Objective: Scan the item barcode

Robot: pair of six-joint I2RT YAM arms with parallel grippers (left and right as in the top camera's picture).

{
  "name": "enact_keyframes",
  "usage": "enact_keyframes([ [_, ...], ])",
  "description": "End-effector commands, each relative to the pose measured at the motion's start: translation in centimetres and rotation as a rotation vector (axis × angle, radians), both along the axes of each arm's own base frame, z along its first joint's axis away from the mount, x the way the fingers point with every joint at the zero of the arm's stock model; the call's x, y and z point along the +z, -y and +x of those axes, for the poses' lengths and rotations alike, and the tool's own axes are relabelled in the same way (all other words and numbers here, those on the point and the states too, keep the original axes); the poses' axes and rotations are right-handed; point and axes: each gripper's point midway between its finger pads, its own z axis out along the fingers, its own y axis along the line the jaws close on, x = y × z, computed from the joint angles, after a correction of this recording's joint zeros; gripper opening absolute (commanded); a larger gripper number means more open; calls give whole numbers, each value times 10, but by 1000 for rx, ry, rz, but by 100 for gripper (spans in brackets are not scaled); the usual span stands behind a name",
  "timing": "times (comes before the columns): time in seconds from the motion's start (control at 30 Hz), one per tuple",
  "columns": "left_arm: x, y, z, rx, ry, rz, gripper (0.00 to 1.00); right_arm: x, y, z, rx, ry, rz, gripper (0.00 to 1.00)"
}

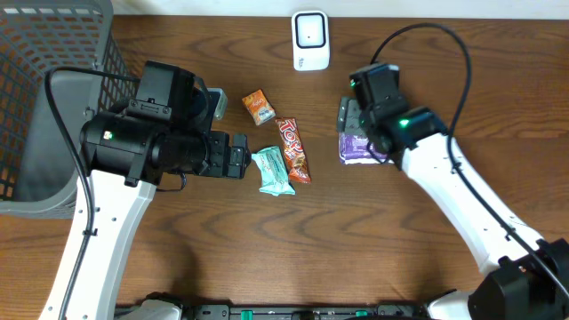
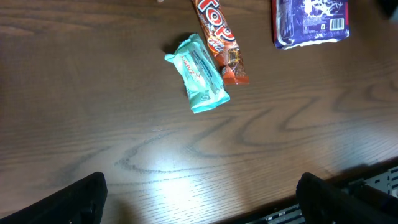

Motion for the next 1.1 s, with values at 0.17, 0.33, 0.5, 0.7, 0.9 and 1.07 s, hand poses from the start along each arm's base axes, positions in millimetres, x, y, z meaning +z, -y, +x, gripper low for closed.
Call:
enact_keyframes([
  [0.17, -3, 0, -1, -13, -7, 10, 98, 22, 62, 7, -42, -80, 196, 99],
  [0.33, -3, 0, -1, -13, -7, 10, 98, 5, 95, 5, -27, -155, 280, 99],
  [0.5, -3, 0, -1, -13, -7, 10, 98, -21, 103, 2, -24, -246, 357, 99],
  [0.7, -3, 0, -1, -13, -7, 10, 98, -53, 68, 8, 240, -290, 409, 91],
  [0.9, -3, 0, -1, -13, -7, 10, 98, -89, 76, 29, 182, -312, 539, 88],
  [1.07, -3, 0, -1, -13, -7, 10, 98, -126, 88, 30, 145, -371, 614, 76],
])
